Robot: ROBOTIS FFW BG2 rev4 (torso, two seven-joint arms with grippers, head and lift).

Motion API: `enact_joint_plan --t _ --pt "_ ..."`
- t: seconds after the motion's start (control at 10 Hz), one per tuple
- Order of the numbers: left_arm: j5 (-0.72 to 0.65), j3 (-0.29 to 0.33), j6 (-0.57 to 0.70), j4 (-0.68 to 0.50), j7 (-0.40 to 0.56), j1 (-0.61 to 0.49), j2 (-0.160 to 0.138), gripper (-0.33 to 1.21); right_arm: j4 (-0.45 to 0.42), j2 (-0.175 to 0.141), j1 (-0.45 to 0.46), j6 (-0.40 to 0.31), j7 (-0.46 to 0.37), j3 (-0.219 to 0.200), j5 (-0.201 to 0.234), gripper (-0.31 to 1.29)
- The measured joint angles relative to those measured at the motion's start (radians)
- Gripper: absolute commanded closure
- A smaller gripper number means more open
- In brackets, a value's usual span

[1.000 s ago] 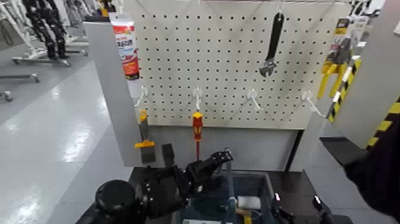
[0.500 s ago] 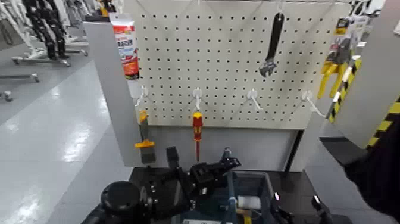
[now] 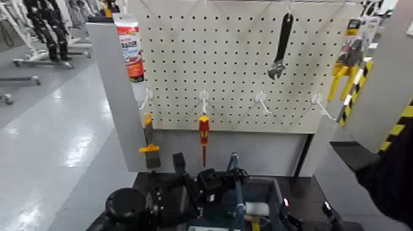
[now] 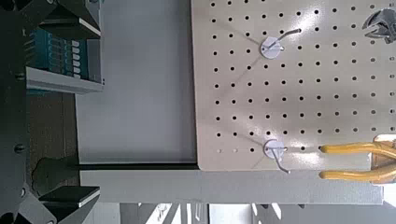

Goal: Grasp the handle of the crate.

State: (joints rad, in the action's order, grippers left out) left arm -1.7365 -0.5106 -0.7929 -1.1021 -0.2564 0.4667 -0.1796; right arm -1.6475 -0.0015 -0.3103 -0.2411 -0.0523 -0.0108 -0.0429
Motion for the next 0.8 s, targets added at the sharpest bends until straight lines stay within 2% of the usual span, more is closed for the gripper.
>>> enact_joint_plan --t 0.4,0.8 --pt "0.000 0.009 0.007 -0.036 -0.004 -0.036 0.003 1.19 0.000 0.000 -0.002 -0.004 -0.004 -0.001 0.000 0.13" --pt "0.000 0.060 -0.009 -0.202 0.028 -0.134 -0.022 1.19 -0.002 0.000 -0.007 -0.015 -0.011 -0.006 -0.001 0.13"
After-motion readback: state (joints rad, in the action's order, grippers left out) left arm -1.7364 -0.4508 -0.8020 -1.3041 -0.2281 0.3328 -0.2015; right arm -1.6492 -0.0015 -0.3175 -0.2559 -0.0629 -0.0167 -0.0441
